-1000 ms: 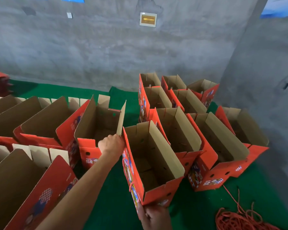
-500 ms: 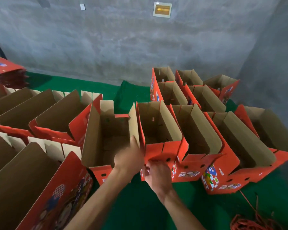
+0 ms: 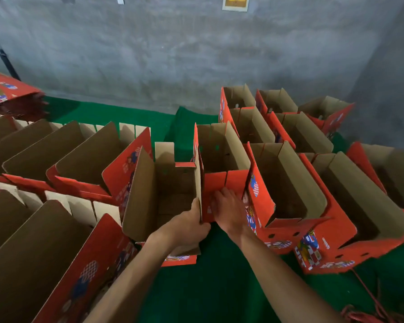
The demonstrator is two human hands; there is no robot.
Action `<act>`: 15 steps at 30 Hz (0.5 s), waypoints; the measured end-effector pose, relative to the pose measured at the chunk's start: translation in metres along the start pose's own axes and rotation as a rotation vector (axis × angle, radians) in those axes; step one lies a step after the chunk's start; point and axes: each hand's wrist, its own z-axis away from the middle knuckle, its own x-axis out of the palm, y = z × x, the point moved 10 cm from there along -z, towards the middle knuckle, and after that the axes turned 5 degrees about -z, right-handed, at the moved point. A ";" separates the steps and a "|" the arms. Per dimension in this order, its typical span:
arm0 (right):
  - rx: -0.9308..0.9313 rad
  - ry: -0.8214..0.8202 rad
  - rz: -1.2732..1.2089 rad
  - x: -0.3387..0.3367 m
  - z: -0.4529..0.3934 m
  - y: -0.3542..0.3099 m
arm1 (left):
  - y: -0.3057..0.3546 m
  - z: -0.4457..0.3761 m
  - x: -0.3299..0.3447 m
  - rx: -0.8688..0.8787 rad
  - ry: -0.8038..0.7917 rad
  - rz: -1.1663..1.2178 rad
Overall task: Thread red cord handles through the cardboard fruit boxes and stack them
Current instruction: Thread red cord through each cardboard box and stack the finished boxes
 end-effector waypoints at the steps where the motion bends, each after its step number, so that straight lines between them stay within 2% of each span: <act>1: -0.002 -0.043 0.028 0.005 -0.008 0.001 | 0.000 0.002 0.002 -0.017 -0.010 -0.013; 6: 0.013 -0.347 0.096 0.038 -0.035 0.019 | 0.000 0.023 0.021 -0.052 -0.148 -0.060; 9: 0.035 -0.381 0.043 0.038 -0.042 0.023 | 0.004 0.040 0.032 -0.070 -0.215 -0.070; 11: 0.099 -0.319 -0.282 0.029 -0.037 0.016 | 0.010 0.052 0.039 -0.065 -0.250 -0.080; 13: 0.307 -0.152 -0.760 0.016 -0.021 0.022 | 0.018 0.062 0.047 -0.052 -0.283 -0.105; 15: 0.506 -0.079 -1.083 0.012 0.004 0.030 | 0.027 0.070 0.056 -0.022 -0.309 -0.118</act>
